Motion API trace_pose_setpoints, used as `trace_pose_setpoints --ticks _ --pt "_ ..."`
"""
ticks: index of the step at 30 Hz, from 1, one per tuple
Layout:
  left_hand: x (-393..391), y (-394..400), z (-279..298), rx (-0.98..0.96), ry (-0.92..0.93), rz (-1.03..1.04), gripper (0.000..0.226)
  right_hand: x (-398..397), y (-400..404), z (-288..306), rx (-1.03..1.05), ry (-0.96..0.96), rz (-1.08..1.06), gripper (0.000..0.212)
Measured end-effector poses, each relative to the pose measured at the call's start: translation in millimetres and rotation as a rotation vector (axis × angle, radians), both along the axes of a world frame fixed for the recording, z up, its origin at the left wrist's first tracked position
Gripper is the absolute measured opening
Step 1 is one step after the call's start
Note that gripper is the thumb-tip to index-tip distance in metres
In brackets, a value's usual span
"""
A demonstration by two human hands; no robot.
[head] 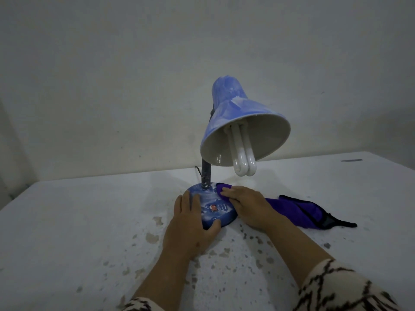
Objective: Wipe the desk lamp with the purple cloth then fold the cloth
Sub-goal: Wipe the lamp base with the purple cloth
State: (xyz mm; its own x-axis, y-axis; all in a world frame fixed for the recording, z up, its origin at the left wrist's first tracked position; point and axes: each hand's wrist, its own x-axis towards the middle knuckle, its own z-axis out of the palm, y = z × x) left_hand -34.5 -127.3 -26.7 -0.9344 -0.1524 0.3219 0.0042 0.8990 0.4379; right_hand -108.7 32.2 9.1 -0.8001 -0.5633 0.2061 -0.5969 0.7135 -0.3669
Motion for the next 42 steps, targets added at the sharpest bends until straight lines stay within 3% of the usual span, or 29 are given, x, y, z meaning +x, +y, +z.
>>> trace_pose_setpoints --ticks 6,16,25,35,42 --pt "-0.3 -0.6 0.3 0.01 0.004 -0.012 0.083 -21.8 -23.7 9.6 0.107 -0.05 -0.03 0.036" --pt "0.3 -0.1 0.4 0.02 0.022 -0.026 0.082 3.0 1.8 0.4 -0.113 -0.086 0.058 0.035" --pt "-0.2 0.1 0.1 0.017 0.004 -0.01 0.083 -16.9 -25.7 14.0 0.125 0.005 -0.033 0.035" --pt "-0.7 -1.2 -0.6 0.016 0.003 -0.026 0.082 5.0 0.7 2.3 -0.089 -0.063 0.086 0.034" --pt "0.5 -1.2 1.3 0.026 -0.015 -0.025 0.082 9.5 7.1 1.9 -0.078 0.04 0.135 0.033"
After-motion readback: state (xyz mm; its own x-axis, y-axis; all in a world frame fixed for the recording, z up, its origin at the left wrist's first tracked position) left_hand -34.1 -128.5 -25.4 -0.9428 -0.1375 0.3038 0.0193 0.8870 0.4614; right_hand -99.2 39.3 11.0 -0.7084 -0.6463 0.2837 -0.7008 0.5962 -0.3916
